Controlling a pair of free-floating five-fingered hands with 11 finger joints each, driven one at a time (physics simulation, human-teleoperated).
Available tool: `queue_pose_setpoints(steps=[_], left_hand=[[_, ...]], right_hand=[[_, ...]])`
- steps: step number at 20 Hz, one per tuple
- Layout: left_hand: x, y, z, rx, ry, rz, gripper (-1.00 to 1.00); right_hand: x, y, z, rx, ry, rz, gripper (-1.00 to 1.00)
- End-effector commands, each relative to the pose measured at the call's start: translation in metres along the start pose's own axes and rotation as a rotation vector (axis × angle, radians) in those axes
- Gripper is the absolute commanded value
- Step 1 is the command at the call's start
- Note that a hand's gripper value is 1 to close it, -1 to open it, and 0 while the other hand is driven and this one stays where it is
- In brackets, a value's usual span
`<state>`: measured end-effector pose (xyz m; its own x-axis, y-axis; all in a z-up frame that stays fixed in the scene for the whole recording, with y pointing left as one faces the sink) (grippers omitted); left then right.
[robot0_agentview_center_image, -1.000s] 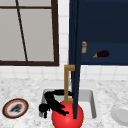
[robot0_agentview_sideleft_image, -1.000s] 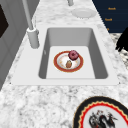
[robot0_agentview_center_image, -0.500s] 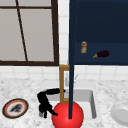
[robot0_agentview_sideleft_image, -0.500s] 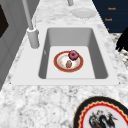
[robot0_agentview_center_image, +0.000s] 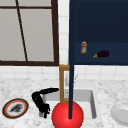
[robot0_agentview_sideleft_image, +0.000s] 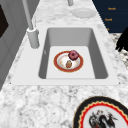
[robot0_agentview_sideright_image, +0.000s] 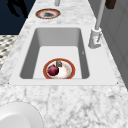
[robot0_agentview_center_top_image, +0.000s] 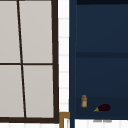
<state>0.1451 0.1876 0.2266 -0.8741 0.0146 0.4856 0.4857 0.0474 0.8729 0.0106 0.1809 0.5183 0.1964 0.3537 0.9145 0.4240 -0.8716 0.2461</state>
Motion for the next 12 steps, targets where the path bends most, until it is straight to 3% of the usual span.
queue_pose_setpoints(steps=[1, 3, 7, 10, 12], left_hand=[[0.0, 0.0, 0.0, 0.0, 0.0, 0.0, 0.0], [0.0, 0.0, 0.0, 0.0, 0.0, 0.0, 0.0], [0.0, 0.0, 0.0, 0.0, 0.0, 0.0, 0.0], [0.0, 0.0, 0.0, 0.0, 0.0, 0.0, 0.0], [0.0, 0.0, 0.0, 0.0, 0.0, 0.0, 0.0]], right_hand=[[-0.007, 0.004, 0.009, 0.013, -0.122, 0.019, -1.0], [-0.02, 0.004, 0.014, 0.001, -0.146, 0.023, -1.0], [-0.031, 0.011, 0.024, -0.012, -0.261, 0.016, -1.0], [-0.034, 0.017, 0.031, 0.0, -0.351, -0.006, -1.0], [-0.039, 0.023, 0.036, 0.039, -0.387, 0.009, -1.0]])
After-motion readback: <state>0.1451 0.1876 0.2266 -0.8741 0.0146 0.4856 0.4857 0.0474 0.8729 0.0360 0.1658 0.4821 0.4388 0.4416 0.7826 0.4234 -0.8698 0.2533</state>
